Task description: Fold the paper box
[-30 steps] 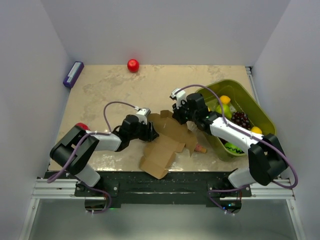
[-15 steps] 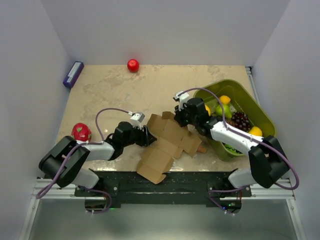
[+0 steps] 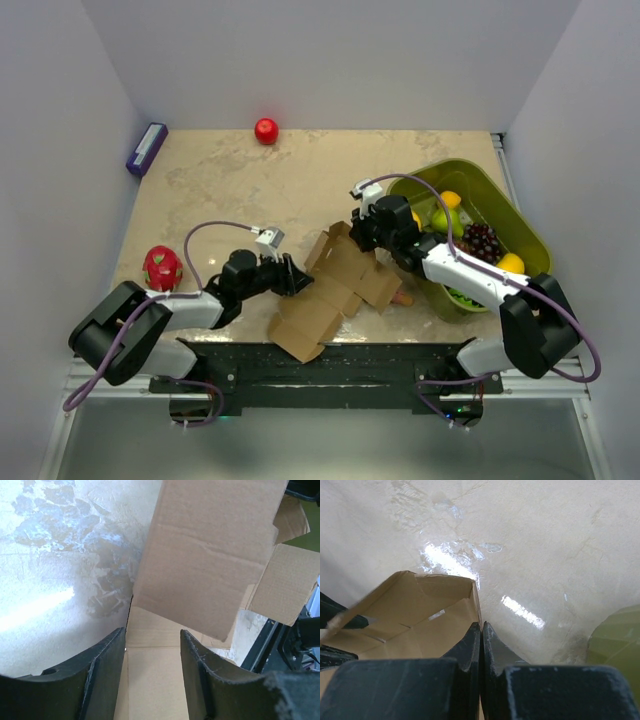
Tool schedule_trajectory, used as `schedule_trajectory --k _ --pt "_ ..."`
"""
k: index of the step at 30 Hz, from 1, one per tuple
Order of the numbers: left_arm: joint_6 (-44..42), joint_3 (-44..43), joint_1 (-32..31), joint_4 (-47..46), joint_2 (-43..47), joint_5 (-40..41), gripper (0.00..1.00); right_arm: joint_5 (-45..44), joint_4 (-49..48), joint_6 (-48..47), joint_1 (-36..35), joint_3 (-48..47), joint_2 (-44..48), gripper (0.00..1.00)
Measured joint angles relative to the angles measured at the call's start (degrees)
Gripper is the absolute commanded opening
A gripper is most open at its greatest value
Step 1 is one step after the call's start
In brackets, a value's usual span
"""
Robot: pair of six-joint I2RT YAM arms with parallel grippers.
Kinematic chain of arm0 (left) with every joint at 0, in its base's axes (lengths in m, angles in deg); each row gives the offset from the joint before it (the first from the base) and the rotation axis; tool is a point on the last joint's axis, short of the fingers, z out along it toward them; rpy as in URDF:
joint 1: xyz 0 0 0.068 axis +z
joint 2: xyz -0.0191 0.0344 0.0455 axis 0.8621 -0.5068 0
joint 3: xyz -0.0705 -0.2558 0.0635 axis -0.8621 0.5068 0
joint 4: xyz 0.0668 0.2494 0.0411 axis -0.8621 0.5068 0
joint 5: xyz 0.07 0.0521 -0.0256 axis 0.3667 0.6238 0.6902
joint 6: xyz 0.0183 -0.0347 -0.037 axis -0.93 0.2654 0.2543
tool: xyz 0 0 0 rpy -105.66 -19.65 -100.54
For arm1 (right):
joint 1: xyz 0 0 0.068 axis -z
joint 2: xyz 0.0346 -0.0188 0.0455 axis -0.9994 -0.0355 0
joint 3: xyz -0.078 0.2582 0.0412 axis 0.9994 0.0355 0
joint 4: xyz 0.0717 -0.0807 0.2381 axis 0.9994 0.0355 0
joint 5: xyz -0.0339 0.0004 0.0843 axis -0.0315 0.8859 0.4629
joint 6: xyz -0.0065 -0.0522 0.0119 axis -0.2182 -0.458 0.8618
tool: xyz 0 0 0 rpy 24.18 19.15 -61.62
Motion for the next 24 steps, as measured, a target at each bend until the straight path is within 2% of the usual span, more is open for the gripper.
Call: schedule_trajectory --k 17,24 --pt "0.57 0.85 -1.81 -0.83 -1.29 1.05 0.51 -0.17 -1.38 0.85 0.07 0.0 -0.76 0.0" --pt "0.09 1.05 -2.29 0.96 -2.6 6.19 0.42 -0.13 -1.64 0.87 0.07 0.0 -0.76 0.0"
